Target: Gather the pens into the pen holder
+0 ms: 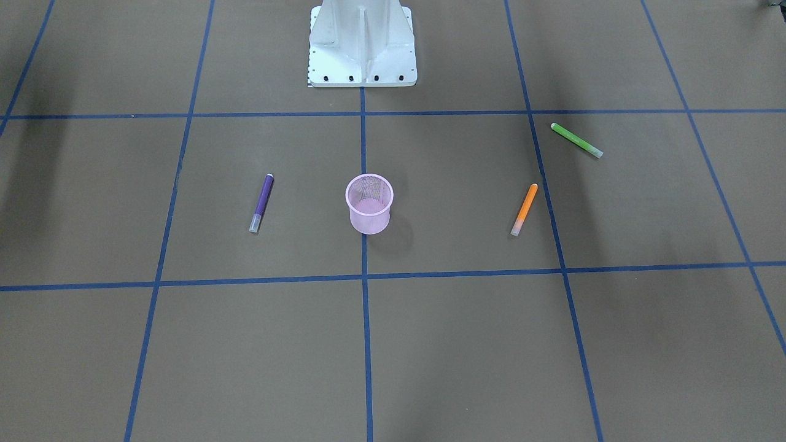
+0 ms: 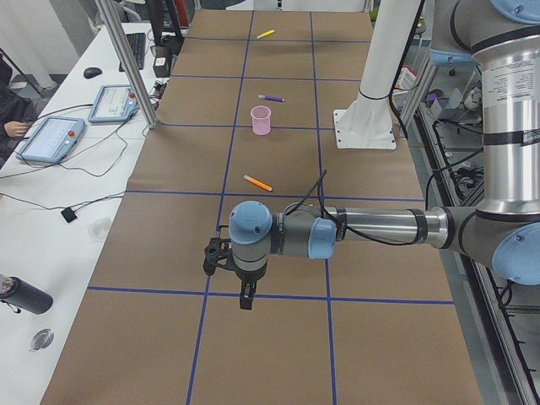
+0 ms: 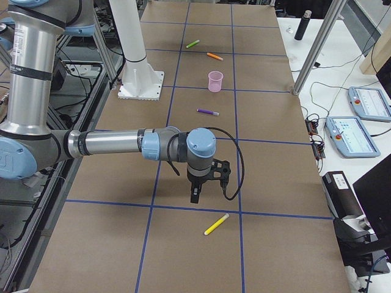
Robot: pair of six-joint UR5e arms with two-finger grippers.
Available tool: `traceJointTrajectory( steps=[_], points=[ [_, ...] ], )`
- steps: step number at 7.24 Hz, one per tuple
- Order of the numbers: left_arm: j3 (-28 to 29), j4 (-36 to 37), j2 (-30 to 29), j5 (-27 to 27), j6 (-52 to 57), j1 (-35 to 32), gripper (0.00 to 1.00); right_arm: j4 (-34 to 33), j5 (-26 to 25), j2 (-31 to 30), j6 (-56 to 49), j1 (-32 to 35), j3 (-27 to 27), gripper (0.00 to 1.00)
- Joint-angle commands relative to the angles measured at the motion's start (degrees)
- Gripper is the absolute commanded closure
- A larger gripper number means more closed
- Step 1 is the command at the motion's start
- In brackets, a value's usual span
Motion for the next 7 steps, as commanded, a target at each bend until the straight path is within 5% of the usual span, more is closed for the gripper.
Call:
traceJointTrajectory(
  steps=[1,7],
  points=[
    [0.09,-0.03,-0.05,0.15,0.19,0.04,0.0,1.49,0.13,-0.09,0.48,-0.05,-0.17,0.0],
    [-0.87,0.06,-4.95,-0.55,-0.69,0.04,0.0,2.54,0.13,0.0,0.57,0.04,0.62,0.0]
  ],
)
